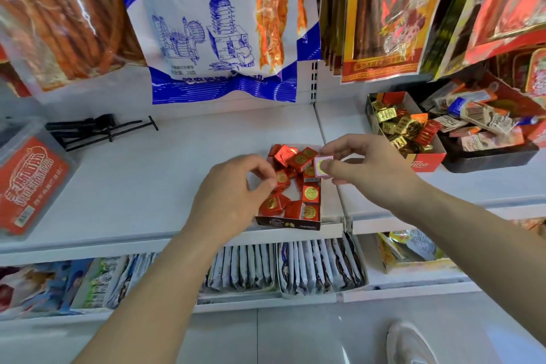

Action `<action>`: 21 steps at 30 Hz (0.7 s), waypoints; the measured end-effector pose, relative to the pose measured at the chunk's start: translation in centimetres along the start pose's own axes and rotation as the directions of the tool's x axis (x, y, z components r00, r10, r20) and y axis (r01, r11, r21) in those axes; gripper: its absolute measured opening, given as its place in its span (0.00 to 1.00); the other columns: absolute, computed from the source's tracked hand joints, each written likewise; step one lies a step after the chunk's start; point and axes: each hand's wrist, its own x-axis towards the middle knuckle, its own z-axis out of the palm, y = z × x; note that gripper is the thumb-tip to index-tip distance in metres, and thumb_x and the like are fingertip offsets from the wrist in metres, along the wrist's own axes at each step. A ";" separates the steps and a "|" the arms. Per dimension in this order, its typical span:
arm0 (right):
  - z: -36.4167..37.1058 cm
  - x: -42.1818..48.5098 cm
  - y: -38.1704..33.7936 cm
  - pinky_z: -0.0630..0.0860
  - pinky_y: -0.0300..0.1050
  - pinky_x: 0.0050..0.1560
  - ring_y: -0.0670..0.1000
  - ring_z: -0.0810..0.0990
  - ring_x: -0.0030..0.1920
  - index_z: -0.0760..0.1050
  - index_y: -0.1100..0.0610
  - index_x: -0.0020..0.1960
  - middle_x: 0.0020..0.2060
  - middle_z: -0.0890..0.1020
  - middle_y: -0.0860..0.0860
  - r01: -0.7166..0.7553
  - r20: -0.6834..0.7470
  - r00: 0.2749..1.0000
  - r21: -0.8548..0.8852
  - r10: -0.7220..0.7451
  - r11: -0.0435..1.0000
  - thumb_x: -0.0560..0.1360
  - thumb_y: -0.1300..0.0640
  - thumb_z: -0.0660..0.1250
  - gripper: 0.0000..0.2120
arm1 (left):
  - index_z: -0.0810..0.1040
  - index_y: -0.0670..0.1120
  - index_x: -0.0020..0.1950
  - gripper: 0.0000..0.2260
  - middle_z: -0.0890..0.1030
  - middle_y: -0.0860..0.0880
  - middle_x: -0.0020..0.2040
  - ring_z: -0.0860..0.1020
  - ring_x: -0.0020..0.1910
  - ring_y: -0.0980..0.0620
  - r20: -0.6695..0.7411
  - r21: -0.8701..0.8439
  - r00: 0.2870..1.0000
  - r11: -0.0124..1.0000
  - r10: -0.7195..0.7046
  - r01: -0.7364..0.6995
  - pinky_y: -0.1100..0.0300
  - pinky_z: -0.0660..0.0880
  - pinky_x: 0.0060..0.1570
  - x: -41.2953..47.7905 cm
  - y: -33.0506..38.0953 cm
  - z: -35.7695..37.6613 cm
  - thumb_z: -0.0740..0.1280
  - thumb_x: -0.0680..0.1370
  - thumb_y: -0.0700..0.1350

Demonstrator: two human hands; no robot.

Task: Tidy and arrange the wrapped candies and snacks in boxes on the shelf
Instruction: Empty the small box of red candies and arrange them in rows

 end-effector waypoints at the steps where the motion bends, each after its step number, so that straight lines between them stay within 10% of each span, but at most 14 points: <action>1: 0.1 -0.1 -0.1 0.82 0.58 0.50 0.56 0.85 0.44 0.83 0.52 0.49 0.44 0.83 0.53 -0.001 0.004 1.000 0.005 0.001 1.000 0.73 0.56 0.74 0.06 | 0.79 0.60 0.49 0.04 0.75 0.64 0.38 0.71 0.32 0.63 0.076 0.039 0.997 0.999 0.003 -0.006 0.64 0.65 0.35 -0.3 -0.2 -0.2 0.69 0.78 0.50; 11: 0.9 -0.7 -0.1 0.82 0.55 0.50 0.60 0.84 0.47 0.82 0.54 0.50 0.43 0.81 0.52 -0.050 0.077 0.996 0.021 0.048 0.999 0.74 0.59 0.74 0.05 | 0.70 0.62 0.72 0.18 0.67 0.55 0.58 0.65 0.61 0.54 0.466 0.240 0.885 0.965 -0.023 -0.102 0.54 0.67 0.65 1.1 -0.3 0.0 0.59 0.84 0.48; 21: 0.7 -0.7 0.1 0.83 0.52 0.49 0.57 0.84 0.47 0.83 0.55 0.50 0.46 0.82 0.55 -0.067 0.079 0.995 -0.001 0.067 0.998 0.74 0.59 0.73 0.05 | 0.74 0.60 0.60 0.09 0.67 0.57 0.55 0.67 0.48 0.58 0.516 0.177 0.856 0.973 0.034 -0.146 0.61 0.66 0.51 1.6 -0.3 -0.3 0.66 0.81 0.49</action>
